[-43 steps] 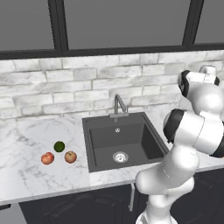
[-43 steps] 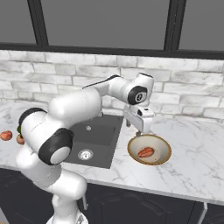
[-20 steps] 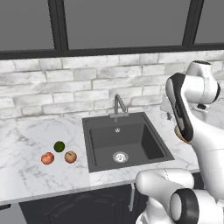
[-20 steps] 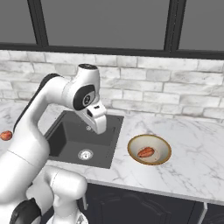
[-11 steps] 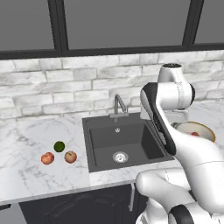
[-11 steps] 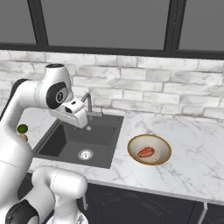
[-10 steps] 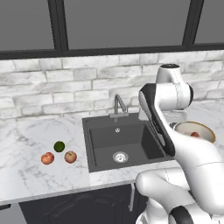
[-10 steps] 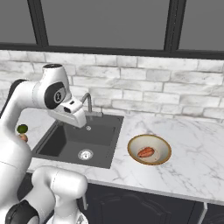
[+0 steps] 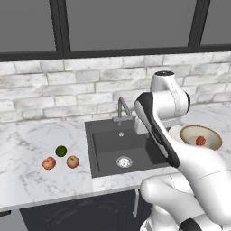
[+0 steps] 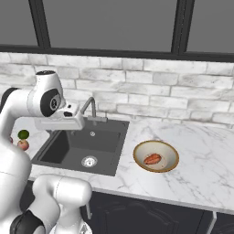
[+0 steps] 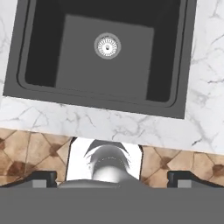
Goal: There is a mixed pile of frozen fruits and vegetables on the counter. Locate all the frozen vegetables and place the items in a bowl on the counter. Take all the frozen fruits and defrost them in a running sink.
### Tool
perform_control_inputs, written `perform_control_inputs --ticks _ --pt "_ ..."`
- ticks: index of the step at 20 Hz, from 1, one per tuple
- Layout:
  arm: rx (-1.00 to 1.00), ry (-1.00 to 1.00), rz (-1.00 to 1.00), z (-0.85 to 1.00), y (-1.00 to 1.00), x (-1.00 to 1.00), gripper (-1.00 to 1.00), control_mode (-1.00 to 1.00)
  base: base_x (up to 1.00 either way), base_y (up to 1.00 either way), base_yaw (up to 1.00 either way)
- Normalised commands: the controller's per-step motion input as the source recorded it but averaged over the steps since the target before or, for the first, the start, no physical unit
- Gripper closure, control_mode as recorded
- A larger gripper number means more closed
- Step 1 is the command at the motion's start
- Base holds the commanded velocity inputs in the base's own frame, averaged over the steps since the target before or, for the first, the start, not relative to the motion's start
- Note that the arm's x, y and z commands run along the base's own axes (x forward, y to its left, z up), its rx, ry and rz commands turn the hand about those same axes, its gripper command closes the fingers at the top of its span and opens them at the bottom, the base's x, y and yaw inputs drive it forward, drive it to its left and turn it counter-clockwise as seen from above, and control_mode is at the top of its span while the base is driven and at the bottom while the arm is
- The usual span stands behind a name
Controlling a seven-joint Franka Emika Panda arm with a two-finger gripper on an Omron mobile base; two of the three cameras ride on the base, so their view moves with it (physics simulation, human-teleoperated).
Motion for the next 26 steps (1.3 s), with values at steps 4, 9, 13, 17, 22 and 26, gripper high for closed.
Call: perform_control_inputs --ticks 4,9,13,17,22,26 --pt "0.01 0.11 0.31 -0.09 0.26 0.1 -1.0 -1.0 0.0 0.0 0.0" --pt "0.02 0.1 0.2 -0.1 0.42 0.27 -1.0 -1.0 0.0 0.0 0.0" --pt "0.0 0.09 0.17 -0.05 0.65 0.27 -1.0 -1.0 0.0 0.0 0.0" --pt "0.0 0.07 0.14 -0.08 0.71 0.21 -1.0 -1.0 0.0 0.0 0.0" --pt "0.0 0.04 0.1 -0.21 0.72 0.27 -1.0 -1.0 0.0 0.0 0.0" --pt "0.0 0.02 0.09 -0.23 0.67 0.27 -1.0 -1.0 0.0 0.0 0.0"
